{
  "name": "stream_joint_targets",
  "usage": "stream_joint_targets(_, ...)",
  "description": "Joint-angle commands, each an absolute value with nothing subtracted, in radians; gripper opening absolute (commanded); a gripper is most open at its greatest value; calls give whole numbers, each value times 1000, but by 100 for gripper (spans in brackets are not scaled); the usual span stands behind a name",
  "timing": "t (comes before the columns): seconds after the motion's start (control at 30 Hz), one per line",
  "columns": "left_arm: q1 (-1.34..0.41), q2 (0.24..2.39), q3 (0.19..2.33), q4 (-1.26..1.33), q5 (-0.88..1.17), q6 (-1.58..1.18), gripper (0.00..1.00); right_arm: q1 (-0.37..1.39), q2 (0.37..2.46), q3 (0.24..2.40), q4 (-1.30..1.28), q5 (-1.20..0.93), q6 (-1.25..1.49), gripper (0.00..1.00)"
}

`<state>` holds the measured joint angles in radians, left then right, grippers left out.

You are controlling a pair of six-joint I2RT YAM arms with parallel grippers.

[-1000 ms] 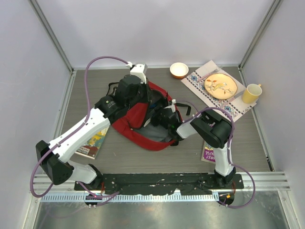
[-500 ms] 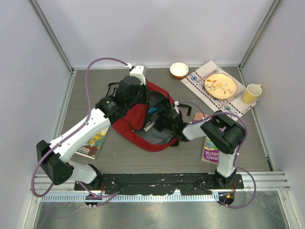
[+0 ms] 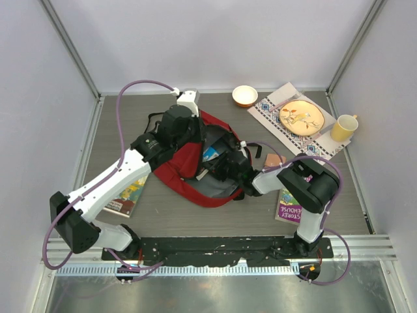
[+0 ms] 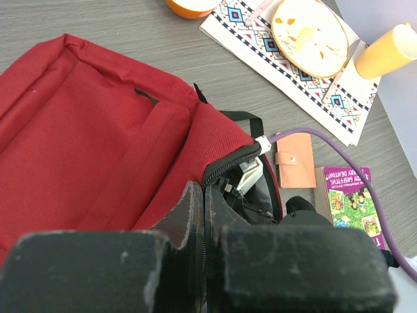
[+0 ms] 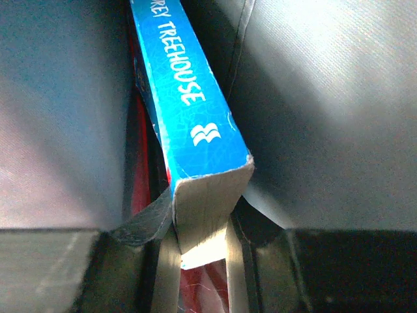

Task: Pack the student bag
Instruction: Place the book in the student bag.

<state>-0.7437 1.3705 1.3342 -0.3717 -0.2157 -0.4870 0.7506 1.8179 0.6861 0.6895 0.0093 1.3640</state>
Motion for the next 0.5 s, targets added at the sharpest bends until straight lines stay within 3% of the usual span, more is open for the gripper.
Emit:
stream_joint_targets(0.0, -738, 1325, 1328, -295, -210, -500, 0, 744, 1853, 774, 753, 46, 1354, 1)
stream_joint_targets(0.2, -738, 1313, 1312, -288, -209, -500, 0, 738, 1939, 824, 817, 69, 1399, 1)
stream_joint_targets(0.27, -735, 1312, 1310, -287, -207, -500, 0, 738, 1933, 824, 799, 93, 1397, 7)
stream_joint_targets(0.4, -732, 1310, 1296, -281, -201, -503, 0, 732, 1902, 799, 743, 100, 1353, 35)
stream_joint_targets(0.43, -729, 1312, 1293, -278, -202, -505, 0, 727, 1885, 793, 727, 92, 1327, 54)
stream_joint_targets(0.47, -727, 1312, 1292, -278, -201, -506, 0, 726, 1873, 782, 712, 83, 1318, 58)
